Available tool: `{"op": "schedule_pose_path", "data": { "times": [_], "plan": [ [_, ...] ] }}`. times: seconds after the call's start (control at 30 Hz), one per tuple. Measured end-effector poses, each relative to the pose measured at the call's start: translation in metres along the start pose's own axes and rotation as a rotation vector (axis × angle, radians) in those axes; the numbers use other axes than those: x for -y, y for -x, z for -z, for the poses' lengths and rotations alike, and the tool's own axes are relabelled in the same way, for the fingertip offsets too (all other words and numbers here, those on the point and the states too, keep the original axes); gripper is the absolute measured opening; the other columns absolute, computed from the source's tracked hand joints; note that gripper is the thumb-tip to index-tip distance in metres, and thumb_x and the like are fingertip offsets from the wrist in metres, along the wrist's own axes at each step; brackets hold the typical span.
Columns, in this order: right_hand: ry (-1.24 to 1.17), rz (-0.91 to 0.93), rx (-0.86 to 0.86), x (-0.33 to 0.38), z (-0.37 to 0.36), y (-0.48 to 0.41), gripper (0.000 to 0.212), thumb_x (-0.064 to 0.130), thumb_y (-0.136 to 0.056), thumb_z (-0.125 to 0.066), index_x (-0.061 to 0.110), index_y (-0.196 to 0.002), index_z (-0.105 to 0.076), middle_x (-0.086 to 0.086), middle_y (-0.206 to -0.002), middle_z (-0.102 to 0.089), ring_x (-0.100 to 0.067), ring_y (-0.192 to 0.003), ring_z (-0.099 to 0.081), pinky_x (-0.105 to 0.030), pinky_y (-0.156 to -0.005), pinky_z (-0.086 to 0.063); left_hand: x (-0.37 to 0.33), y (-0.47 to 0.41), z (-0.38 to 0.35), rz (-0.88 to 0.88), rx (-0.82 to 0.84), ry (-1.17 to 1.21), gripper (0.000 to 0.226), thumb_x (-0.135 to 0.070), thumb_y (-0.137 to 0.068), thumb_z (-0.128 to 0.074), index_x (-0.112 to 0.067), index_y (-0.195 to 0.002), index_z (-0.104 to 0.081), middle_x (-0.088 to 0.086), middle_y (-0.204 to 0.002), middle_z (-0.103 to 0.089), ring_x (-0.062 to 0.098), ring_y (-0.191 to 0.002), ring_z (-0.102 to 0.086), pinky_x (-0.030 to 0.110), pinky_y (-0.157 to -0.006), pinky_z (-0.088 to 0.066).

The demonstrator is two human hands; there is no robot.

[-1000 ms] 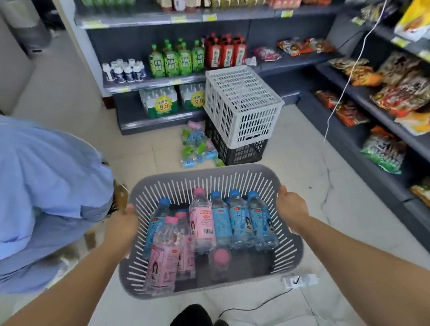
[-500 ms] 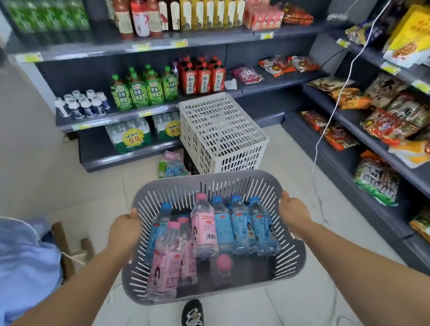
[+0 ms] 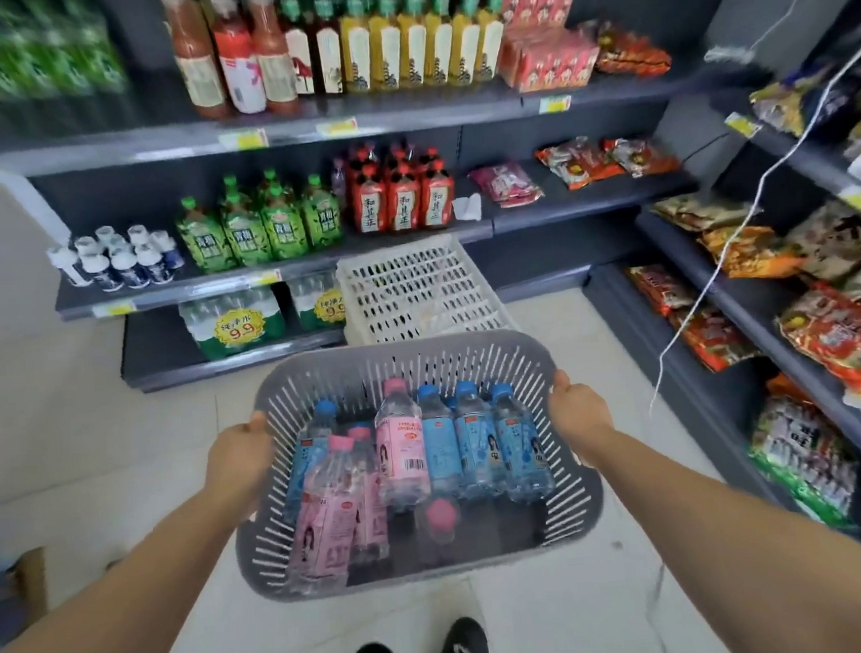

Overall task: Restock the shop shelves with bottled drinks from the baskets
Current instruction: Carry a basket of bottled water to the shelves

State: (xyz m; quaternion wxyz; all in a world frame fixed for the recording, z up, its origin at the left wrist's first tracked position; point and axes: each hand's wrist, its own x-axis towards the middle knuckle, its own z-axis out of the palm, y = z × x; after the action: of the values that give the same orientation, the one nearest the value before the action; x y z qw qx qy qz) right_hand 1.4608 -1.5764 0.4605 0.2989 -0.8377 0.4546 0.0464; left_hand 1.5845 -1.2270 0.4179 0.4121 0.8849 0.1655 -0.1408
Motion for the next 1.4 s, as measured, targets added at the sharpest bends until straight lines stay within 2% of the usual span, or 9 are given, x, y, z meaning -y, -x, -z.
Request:
{"op": "schedule_pose_path", "data": {
  "times": [0.1, 0.23, 0.37, 0.47, 0.77, 0.87, 1.1, 1.23, 1.4],
  "plan": [
    [0.046, 0.058, 0.028, 0.027, 0.012, -0.054, 0.060, 0.035, -0.104, -0.015, -0.007, -0.118, -0.054, -0.029, -0.119, -0.059, -0.039, -0.107, -0.056, -0.038, -0.088, -0.043, -0.030, -0.030, -0.022, 0.045, -0.009, 0.049, 0.054, -0.047, -0.099, -0.032, -0.007, -0.071, -0.054, 0.016, -0.065, -0.058, 0.030, -0.058, -0.055, 0.034, -0.057, -0.042],
    [0.071, 0.083, 0.048, 0.064, 0.018, -0.125, 0.056, 0.031, -0.104, -0.014, -0.007, -0.119, -0.053, -0.029, -0.118, -0.058, -0.040, -0.106, -0.056, -0.039, -0.089, -0.043, -0.074, -0.077, -0.048, 0.071, -0.032, 0.069, 0.056, -0.045, -0.100, -0.033, -0.006, -0.067, -0.055, 0.012, -0.056, -0.055, 0.026, -0.049, -0.052, 0.029, -0.048, -0.037],
    [0.054, 0.067, 0.021, 0.095, 0.017, -0.193, 0.061, 0.035, -0.104, -0.015, -0.008, -0.116, -0.057, -0.029, -0.117, -0.060, -0.039, -0.106, -0.056, -0.037, -0.088, -0.042, -0.123, -0.127, -0.070, 0.075, -0.023, 0.112, 0.055, -0.044, -0.100, -0.033, -0.005, -0.067, -0.054, 0.012, -0.058, -0.051, 0.025, -0.051, -0.048, 0.032, -0.052, -0.036],
    [0.064, 0.088, 0.045, 0.121, 0.018, -0.241, 0.055, 0.031, -0.104, -0.016, -0.006, -0.119, -0.055, -0.030, -0.120, -0.058, -0.041, -0.110, -0.055, -0.040, -0.093, -0.041, -0.151, -0.156, -0.086, 0.086, -0.045, 0.123, 0.055, -0.043, -0.100, -0.031, -0.006, -0.064, -0.050, 0.010, -0.055, -0.047, 0.022, -0.048, -0.043, 0.030, -0.050, -0.034],
    [0.112, 0.211, 0.104, 0.184, 0.010, -0.372, 0.060, 0.037, -0.104, -0.014, -0.004, -0.114, -0.057, -0.030, -0.115, -0.060, -0.040, -0.103, -0.057, -0.036, -0.078, -0.037, -0.218, -0.229, -0.127, 0.186, -0.152, 0.212, 0.050, -0.042, -0.100, -0.035, -0.007, -0.068, -0.051, 0.008, -0.056, -0.041, 0.020, -0.048, -0.034, 0.031, -0.051, -0.027],
    [0.096, 0.229, 0.097, 0.204, 0.007, -0.406, 0.061, 0.037, -0.104, -0.016, -0.006, -0.111, -0.059, -0.031, -0.115, -0.059, -0.041, -0.106, -0.056, -0.040, -0.085, -0.041, -0.235, -0.252, -0.143, 0.240, -0.178, 0.252, 0.047, -0.042, -0.098, -0.038, -0.008, -0.068, -0.049, 0.008, -0.059, -0.040, 0.018, -0.049, -0.034, 0.029, -0.051, -0.026],
    [0.119, 0.252, 0.105, 0.236, -0.009, -0.467, 0.067, 0.038, -0.104, -0.014, -0.009, -0.104, -0.062, -0.031, -0.108, -0.062, -0.042, -0.102, -0.058, -0.042, -0.084, -0.043, -0.256, -0.298, -0.166, 0.263, -0.194, 0.263, 0.044, -0.042, -0.098, -0.039, -0.004, -0.082, -0.055, 0.009, -0.062, -0.043, 0.019, -0.050, -0.036, 0.029, -0.050, -0.027],
    [0.130, 0.262, 0.113, 0.250, -0.017, -0.486, 0.065, 0.036, -0.104, -0.015, -0.010, -0.103, -0.061, -0.031, -0.107, -0.062, -0.042, -0.102, -0.058, -0.044, -0.085, -0.044, -0.265, -0.320, -0.171, 0.265, -0.200, 0.176, 0.051, -0.047, -0.098, -0.035, -0.001, -0.094, -0.058, 0.017, -0.076, -0.053, 0.026, -0.064, -0.047, 0.036, -0.060, -0.036],
    [0.123, 0.277, 0.107, 0.261, -0.025, -0.499, 0.061, 0.035, -0.104, -0.017, -0.009, -0.099, -0.060, -0.028, -0.099, -0.063, -0.040, -0.094, -0.059, -0.041, -0.079, -0.045, -0.273, -0.337, -0.170, 0.249, -0.240, 0.076, 0.055, -0.047, -0.098, -0.030, 0.000, -0.086, -0.057, 0.018, -0.073, -0.053, 0.030, -0.066, -0.049, 0.040, -0.061, -0.040]
  ]
}}
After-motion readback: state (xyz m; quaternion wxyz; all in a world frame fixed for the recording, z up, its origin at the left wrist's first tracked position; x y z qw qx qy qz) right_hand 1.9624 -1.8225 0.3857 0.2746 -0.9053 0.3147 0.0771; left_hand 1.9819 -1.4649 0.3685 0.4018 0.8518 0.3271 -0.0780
